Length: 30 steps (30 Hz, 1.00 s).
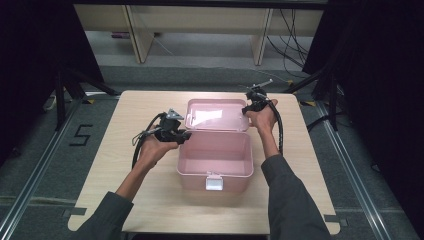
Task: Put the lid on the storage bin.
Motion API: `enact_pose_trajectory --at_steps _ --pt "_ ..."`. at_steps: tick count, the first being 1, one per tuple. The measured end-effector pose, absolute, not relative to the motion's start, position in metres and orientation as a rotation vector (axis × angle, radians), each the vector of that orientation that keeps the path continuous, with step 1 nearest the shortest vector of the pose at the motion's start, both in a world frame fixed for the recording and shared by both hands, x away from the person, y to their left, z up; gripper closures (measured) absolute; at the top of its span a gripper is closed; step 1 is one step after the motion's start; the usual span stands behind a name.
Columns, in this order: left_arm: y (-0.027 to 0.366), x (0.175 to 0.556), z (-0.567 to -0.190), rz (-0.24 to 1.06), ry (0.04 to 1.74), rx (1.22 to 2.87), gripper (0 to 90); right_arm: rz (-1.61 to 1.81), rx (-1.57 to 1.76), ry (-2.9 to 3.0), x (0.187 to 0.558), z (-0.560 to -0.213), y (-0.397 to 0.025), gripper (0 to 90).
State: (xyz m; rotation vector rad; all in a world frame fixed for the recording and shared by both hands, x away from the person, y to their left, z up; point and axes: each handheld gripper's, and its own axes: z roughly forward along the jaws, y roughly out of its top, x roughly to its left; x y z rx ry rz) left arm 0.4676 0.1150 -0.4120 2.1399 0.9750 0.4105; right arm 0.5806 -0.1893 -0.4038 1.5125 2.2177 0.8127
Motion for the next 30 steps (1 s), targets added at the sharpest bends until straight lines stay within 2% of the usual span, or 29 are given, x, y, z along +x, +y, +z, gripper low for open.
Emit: enact_pose_trajectory --at_steps 30 --pt "0.118 0.469 -0.413 0.394 0.989 2.106 78.1 0.956 1.394 2.119 0.552 -0.365 -0.193 80.5"
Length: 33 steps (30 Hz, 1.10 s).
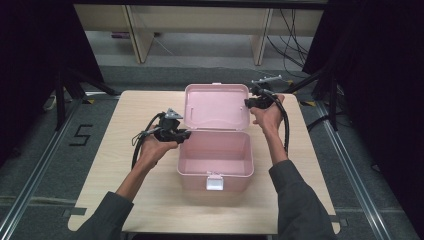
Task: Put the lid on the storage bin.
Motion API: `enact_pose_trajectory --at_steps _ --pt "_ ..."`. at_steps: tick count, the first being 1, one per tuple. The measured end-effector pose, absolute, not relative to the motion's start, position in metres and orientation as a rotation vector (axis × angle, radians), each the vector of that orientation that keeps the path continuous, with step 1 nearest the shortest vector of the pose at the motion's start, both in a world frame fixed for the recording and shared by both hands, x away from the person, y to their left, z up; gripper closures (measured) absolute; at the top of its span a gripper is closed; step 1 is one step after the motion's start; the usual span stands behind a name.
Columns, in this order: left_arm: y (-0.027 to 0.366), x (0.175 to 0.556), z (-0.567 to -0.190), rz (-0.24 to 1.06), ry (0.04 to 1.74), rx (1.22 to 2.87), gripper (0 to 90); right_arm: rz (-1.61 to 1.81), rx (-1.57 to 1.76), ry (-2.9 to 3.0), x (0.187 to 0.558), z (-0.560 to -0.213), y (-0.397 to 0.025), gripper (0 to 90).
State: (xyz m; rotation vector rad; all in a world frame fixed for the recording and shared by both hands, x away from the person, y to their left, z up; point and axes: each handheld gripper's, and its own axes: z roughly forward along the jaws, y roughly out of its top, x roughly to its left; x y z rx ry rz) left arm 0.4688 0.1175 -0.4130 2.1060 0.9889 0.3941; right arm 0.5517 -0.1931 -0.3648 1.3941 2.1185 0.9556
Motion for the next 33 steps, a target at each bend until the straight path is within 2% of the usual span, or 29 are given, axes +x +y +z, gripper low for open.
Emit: enact_pose_trajectory --at_steps 33 --pt "0.119 0.467 -0.413 0.418 0.988 2.109 78.0 1.192 1.184 1.996 0.500 -0.340 -0.202 85.7"
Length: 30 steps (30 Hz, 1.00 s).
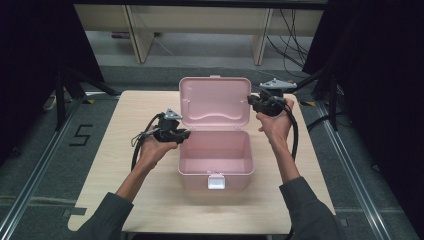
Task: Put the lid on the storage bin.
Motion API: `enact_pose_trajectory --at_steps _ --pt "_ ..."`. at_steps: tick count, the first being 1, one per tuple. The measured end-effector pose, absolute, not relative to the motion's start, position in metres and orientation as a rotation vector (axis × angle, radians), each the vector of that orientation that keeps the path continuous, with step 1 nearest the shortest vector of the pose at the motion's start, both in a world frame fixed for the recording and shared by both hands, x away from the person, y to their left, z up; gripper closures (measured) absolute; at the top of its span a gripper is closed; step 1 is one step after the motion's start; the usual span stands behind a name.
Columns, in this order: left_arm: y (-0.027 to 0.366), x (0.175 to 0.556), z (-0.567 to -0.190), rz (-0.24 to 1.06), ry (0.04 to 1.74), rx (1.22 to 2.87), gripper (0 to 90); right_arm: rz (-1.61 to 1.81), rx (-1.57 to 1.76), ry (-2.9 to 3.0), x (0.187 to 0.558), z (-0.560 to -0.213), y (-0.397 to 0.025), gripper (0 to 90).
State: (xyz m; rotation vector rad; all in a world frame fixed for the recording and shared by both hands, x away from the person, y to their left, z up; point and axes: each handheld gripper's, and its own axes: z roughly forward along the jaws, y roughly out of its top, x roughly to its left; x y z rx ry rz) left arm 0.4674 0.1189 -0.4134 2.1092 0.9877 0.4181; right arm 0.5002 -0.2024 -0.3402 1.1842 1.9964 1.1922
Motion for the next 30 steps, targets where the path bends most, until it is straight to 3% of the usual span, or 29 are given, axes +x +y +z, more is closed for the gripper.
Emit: enact_pose_trajectory --at_steps 30 --pt "0.115 0.465 -0.418 0.436 1.027 2.041 77.0 1.300 1.069 1.884 0.437 -0.347 -0.211 87.6"
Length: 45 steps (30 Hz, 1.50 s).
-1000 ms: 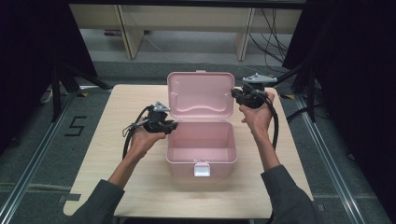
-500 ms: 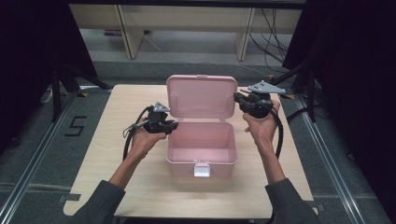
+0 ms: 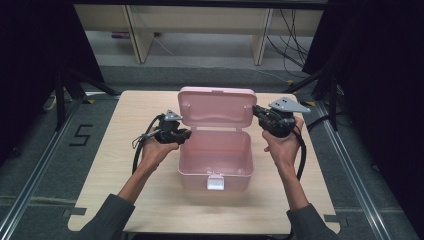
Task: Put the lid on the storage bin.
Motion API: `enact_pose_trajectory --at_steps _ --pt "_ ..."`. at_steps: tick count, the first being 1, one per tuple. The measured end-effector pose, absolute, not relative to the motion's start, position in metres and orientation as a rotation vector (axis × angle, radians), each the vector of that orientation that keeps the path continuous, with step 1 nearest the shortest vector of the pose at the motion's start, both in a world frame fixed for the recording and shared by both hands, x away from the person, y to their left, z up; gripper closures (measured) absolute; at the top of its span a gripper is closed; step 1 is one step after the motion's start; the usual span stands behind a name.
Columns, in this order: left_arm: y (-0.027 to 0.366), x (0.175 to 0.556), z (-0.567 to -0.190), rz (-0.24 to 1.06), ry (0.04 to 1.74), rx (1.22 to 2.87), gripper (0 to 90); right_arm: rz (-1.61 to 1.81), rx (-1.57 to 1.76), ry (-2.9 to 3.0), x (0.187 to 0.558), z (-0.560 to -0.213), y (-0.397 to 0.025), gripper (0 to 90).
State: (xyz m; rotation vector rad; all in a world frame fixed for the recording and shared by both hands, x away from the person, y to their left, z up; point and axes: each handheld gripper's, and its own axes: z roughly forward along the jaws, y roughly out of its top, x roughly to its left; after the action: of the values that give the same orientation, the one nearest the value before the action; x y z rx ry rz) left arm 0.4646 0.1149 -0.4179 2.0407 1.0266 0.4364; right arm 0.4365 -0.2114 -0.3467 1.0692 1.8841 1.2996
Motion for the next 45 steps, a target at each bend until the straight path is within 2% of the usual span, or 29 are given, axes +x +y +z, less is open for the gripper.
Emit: enact_pose_trajectory --at_steps 17,22,25,37,45 --pt "0.121 0.463 -0.417 0.412 1.019 2.010 74.4 1.258 1.005 1.876 0.418 -0.351 -0.214 88.0" --pt "0.123 0.462 -0.416 0.442 1.010 2.026 67.9 1.265 0.987 1.872 0.414 -0.352 -0.214 88.0" --pt "0.125 0.458 -0.414 0.400 1.011 1.991 63.2 1.269 0.976 1.871 0.412 -0.353 -0.214 87.9" --pt "0.136 0.440 -0.402 0.374 1.009 1.944 48.5 1.278 0.998 1.880 0.400 -0.357 -0.216 87.5" --pt "0.143 0.423 -0.401 0.379 0.993 1.937 43.7 1.278 0.974 1.882 0.391 -0.360 -0.218 87.1"
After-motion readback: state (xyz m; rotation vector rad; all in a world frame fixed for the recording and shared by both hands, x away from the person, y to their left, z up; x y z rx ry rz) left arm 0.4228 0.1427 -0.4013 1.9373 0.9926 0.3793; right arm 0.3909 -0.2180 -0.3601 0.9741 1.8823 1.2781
